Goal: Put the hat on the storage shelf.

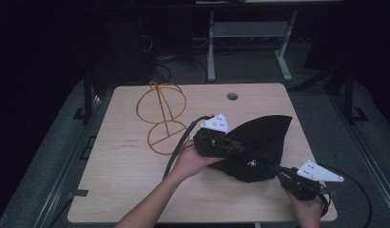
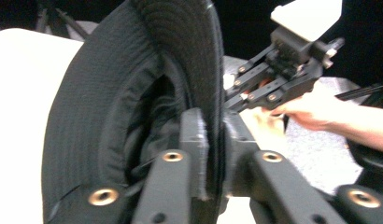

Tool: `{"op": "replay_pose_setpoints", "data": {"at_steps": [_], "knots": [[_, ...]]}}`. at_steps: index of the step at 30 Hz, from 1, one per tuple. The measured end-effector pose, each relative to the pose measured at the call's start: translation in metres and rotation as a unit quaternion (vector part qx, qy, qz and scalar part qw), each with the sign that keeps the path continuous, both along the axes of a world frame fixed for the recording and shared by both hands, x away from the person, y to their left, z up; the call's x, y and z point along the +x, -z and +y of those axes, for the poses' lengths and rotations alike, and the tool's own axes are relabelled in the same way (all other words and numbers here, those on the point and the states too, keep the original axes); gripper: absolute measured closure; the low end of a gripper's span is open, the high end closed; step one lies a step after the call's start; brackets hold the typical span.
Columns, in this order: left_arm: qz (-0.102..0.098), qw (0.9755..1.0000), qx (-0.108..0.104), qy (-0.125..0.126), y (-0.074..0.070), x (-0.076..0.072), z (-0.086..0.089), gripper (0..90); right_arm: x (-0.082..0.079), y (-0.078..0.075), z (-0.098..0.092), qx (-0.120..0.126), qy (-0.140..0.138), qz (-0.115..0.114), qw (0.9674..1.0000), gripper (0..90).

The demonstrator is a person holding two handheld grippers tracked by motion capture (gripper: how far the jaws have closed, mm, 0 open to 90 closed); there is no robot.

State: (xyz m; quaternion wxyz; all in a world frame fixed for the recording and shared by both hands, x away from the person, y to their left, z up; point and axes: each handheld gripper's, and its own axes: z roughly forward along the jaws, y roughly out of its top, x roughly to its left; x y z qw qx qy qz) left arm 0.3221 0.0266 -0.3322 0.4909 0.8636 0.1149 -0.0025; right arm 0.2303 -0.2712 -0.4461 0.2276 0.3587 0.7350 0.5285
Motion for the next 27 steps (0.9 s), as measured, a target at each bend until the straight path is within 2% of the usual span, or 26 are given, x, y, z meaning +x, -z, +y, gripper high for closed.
{"op": "replay_pose_setpoints", "data": {"at_steps": [1,4,9,11,14,18,21,23,27], "knots": [[-0.002,0.9999,0.009,-0.006,0.0,-0.001,0.003,75.6,-0.001,-0.001,-0.001,0.003,0.0,0.0,1.0,85.0],[-0.006,0.9998,0.018,-0.012,-0.002,-0.001,0.006,70.5,-0.001,-0.002,-0.002,0.002,0.001,-0.002,1.0,85.1],[-0.027,0.999,0.027,-0.025,-0.005,-0.007,0.014,59.6,-0.004,-0.009,-0.005,0.006,0.002,-0.01,0.9999,85.4],[-0.035,0.9983,0.037,-0.03,-0.004,-0.011,0.02,58.1,-0.004,-0.012,-0.006,0.003,0.001,-0.014,0.9999,85.4],[-0.032,0.9983,0.036,-0.033,-0.004,-0.013,0.028,56.1,-0.003,-0.016,-0.007,0.001,0.0,-0.016,0.9999,85.6],[-0.042,0.9976,0.036,-0.042,-0.004,-0.018,0.038,53.7,-0.002,-0.024,-0.008,0.002,-0.004,-0.023,0.9997,86.0],[-0.05,0.9966,0.044,-0.049,0.0,-0.023,0.05,52.7,-0.002,-0.035,-0.008,0.004,-0.004,-0.027,0.9996,86.2],[-0.05,0.9965,0.043,-0.051,0.002,-0.025,0.055,52.3,-0.001,-0.037,-0.009,0.001,-0.005,-0.03,0.9995,86.2],[-0.054,0.9959,0.041,-0.06,0.01,-0.03,0.071,49.8,0.001,-0.052,-0.009,0.0,-0.007,-0.04,0.9992,86.4]]}}
